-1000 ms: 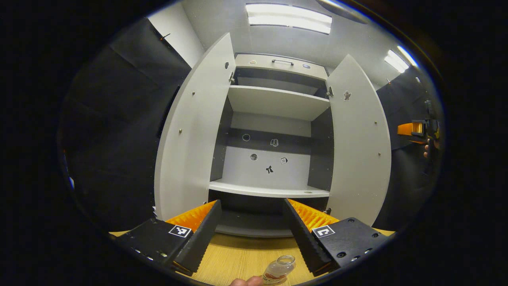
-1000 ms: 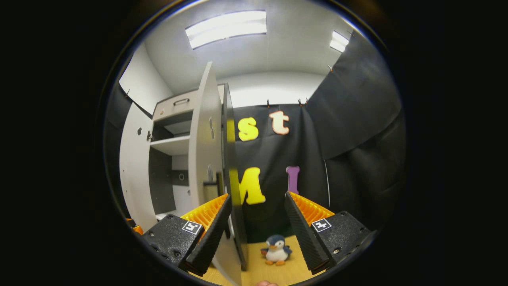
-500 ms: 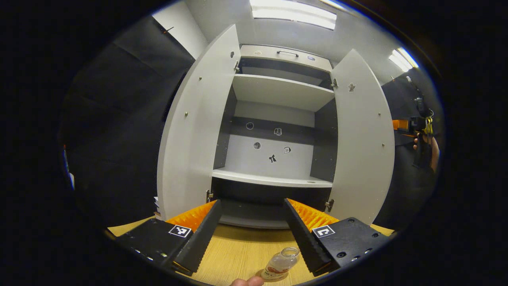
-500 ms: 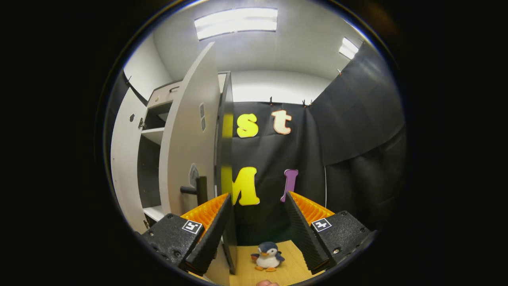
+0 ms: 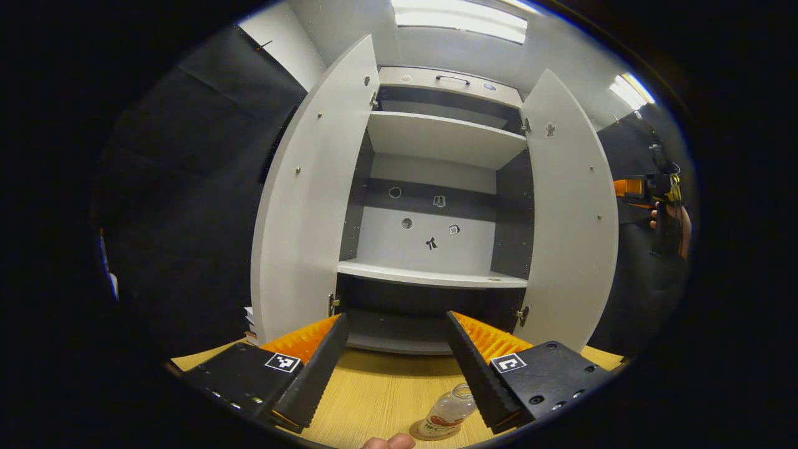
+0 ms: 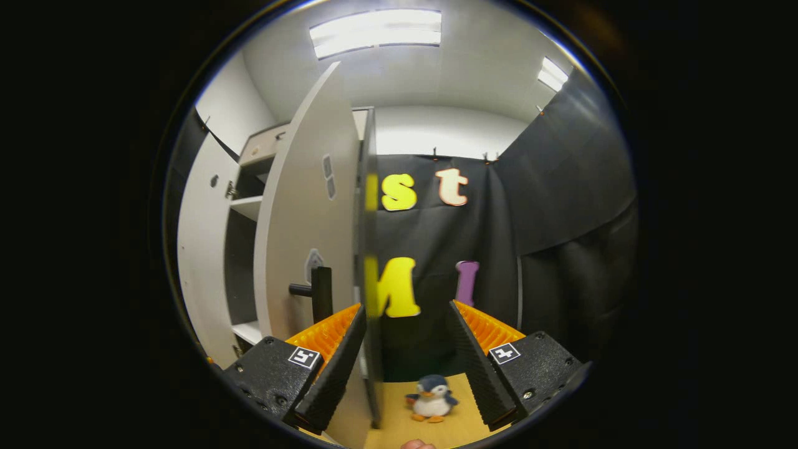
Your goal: Grasp the bottle in the cabinet with the left hand and place it on the coaster, then close the right door with the right hand and the left door with the left hand.
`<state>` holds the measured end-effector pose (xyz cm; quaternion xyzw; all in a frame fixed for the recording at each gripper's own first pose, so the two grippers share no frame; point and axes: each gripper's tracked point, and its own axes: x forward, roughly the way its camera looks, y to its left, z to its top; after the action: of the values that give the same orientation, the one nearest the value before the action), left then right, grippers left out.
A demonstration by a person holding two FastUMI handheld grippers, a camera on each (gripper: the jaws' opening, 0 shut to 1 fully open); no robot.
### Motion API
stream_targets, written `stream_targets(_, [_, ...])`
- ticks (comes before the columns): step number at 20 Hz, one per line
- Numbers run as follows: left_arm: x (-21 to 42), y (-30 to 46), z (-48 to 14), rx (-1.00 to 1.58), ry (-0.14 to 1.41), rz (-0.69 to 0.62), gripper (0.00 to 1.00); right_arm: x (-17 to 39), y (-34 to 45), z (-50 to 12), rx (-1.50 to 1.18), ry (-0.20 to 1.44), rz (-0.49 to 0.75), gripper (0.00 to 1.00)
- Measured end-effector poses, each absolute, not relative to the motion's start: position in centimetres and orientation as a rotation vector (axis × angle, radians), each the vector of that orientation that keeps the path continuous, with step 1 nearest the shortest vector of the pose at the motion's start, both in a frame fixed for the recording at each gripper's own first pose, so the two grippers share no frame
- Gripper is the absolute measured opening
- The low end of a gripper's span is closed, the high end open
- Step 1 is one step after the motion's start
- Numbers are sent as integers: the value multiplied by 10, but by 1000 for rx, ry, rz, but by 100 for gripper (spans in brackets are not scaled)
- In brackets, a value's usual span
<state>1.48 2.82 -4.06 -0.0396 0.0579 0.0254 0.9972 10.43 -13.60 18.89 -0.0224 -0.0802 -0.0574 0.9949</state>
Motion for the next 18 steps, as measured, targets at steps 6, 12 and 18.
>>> stream_targets(6, [3,33,-30,-62,100,42,99,129,-71,174,-65,-138,7,81])
stream_targets(12, [-7,37,-32,-66,123,49,99,124,-65,165,-43,-146,-6,82])
stream_targets(18, [-9,35,-36,-71,132,41,90,87,-94,147,-80,-144,-107,82])
